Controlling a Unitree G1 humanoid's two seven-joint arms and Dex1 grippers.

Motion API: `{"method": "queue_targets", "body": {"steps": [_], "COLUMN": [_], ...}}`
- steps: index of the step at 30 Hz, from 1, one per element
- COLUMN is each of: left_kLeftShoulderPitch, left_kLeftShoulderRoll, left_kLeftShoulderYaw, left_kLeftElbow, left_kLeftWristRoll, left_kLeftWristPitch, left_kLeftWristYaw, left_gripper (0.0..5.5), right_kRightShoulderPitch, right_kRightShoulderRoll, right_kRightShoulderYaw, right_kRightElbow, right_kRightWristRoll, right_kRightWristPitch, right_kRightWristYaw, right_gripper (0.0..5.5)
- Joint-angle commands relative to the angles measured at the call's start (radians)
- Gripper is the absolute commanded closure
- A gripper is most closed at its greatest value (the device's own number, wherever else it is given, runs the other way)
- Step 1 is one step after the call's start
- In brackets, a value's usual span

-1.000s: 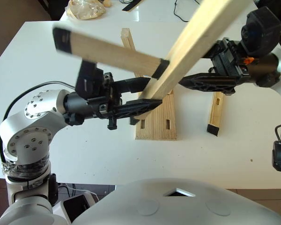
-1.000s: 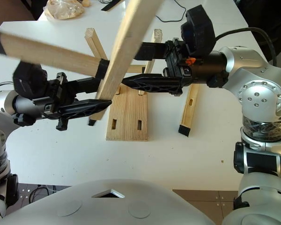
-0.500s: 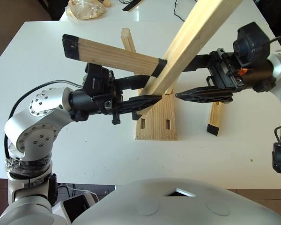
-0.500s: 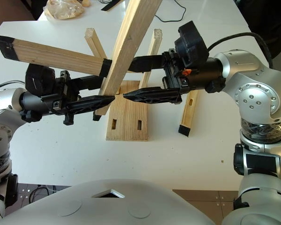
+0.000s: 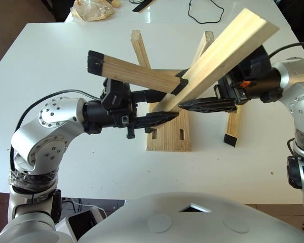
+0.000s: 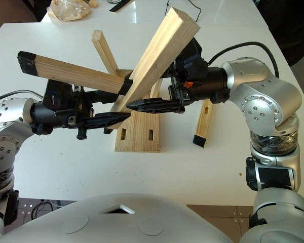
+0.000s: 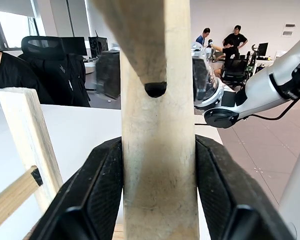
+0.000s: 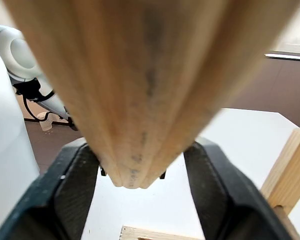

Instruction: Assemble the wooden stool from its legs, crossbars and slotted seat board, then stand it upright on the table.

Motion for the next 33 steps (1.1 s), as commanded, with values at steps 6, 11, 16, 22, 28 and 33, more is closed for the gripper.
{"method": "queue_targets", "body": {"steps": [6,11,16,22,28,33], "left_kLeftShoulderPitch": [-0.011,-0.028,0.027,0.186,0.316,0.341], "left_kLeftShoulderRoll": [0.000,0.003,0.033,0.070,0.105,0.077], "left_kLeftShoulderYaw": [-0.019,-0.007,-0.020,-0.002,-0.026,-0.029], "left_kLeftElbow": [0.009,0.044,0.028,0.066,0.137,0.180], "left_kLeftWristRoll": [0.050,-0.008,0.045,0.189,0.356,0.404], "left_kLeftWristPitch": [-0.026,0.050,0.035,-0.053,-0.174,-0.212], "left_kLeftWristYaw": [-0.006,0.050,0.028,0.001,-0.049,-0.039], "left_gripper": [3.49,2.84,2.00,1.15,1.14,1.14], "right_kRightShoulderPitch": [0.010,0.003,-0.028,-0.035,0.102,0.203], "right_kRightShoulderRoll": [-0.017,-0.010,0.001,-0.039,-0.156,-0.188], "right_kRightShoulderYaw": [0.009,0.004,-0.008,-0.056,-0.082,-0.052], "right_kRightElbow": [-0.011,-0.008,0.005,0.025,0.056,0.085], "right_kRightWristRoll": [-0.036,-0.039,-0.032,-0.034,-0.149,-0.272], "right_kRightWristPitch": [-0.019,-0.020,-0.014,-0.009,-0.059,-0.146], "right_kRightWristYaw": [0.044,0.042,0.032,0.040,0.071,0.090], "right_gripper": [3.45,3.47,3.47,3.47,3.47,3.47]}}
